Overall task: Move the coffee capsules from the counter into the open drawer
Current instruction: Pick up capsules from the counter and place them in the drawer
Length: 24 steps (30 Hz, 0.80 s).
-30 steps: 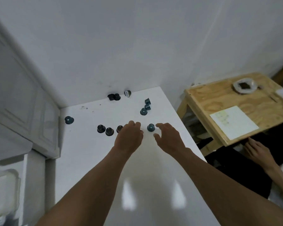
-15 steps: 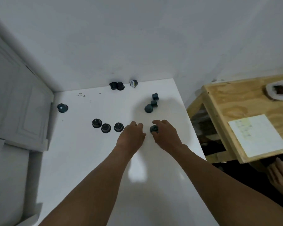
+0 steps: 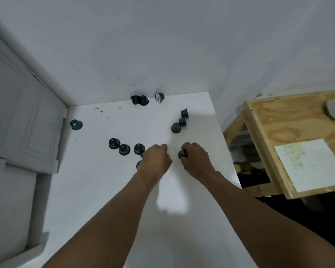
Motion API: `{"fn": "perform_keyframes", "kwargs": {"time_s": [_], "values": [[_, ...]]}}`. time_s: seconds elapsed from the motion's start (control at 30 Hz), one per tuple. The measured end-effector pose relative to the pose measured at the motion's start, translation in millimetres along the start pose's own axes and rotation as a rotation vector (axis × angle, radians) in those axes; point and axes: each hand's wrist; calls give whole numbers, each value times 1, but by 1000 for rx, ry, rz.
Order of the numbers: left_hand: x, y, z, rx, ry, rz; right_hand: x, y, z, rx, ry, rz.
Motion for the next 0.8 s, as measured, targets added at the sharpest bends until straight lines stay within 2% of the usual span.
{"fn": "perform_keyframes", "kwargs": {"time_s": [0.27,0.37,0.57,0.8], "values": [[-47,-5,57,-196,-183,35,-16,43,54,72,-166,136],[-77,3,81,-276,-240,40,-29,70,74,91,-134,189],[-128,33,118,-371,-360,86,-60,131,94,106,-179,286],[-198,93,147,-424,-502,77,-108,204,81,108,-288,379]]}}
Point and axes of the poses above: each hand's wrist, its own x-axis towards the middle knuckle, its own z-axis out of the back of the hand, y = z × x, and after that the axes turned 15 degrees about z, right-handed
